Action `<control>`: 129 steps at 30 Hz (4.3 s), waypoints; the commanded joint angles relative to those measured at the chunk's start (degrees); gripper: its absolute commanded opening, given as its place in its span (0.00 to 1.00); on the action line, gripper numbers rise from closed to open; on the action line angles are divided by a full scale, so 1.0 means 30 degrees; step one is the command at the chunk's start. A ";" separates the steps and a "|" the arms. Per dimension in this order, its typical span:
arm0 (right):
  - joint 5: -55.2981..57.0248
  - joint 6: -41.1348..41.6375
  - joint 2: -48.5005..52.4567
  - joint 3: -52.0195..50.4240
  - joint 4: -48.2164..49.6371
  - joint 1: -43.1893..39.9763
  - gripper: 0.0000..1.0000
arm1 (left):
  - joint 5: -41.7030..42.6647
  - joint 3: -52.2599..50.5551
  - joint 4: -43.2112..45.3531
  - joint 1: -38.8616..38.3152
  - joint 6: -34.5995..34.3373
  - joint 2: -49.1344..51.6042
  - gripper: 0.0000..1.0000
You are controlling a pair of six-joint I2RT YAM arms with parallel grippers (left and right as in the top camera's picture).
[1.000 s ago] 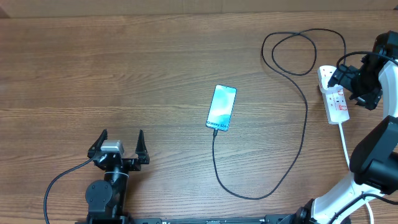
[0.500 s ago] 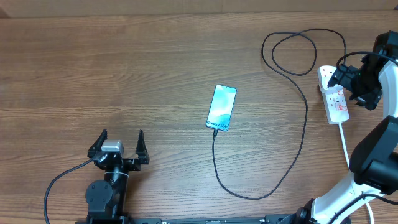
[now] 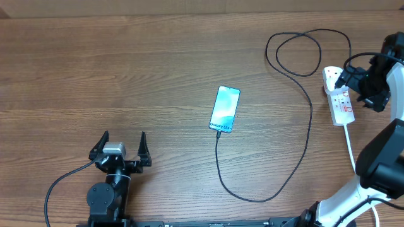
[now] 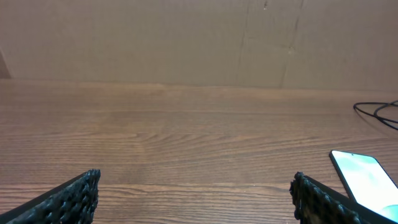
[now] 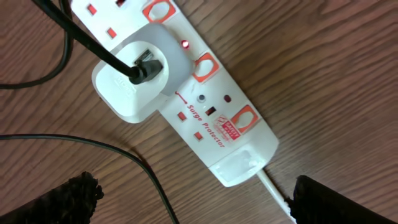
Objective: Plug charger to phone and switch on socket
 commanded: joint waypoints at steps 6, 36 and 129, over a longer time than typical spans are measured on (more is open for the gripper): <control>0.0029 -0.0102 -0.3956 -0.0029 0.0036 -0.0109 1.00 | -0.0131 -0.0073 -0.0036 0.0117 0.0291 -0.0219 1.00; 0.1268 -0.0095 -0.8444 -0.8174 0.7300 0.4204 1.00 | -0.0131 -0.0073 -0.0036 0.0117 0.0291 -0.0219 1.00; -0.3963 -0.0954 -3.6909 -3.1532 2.1369 0.7373 1.00 | -0.0131 -0.0073 -0.0036 0.0117 0.0291 -0.0219 1.00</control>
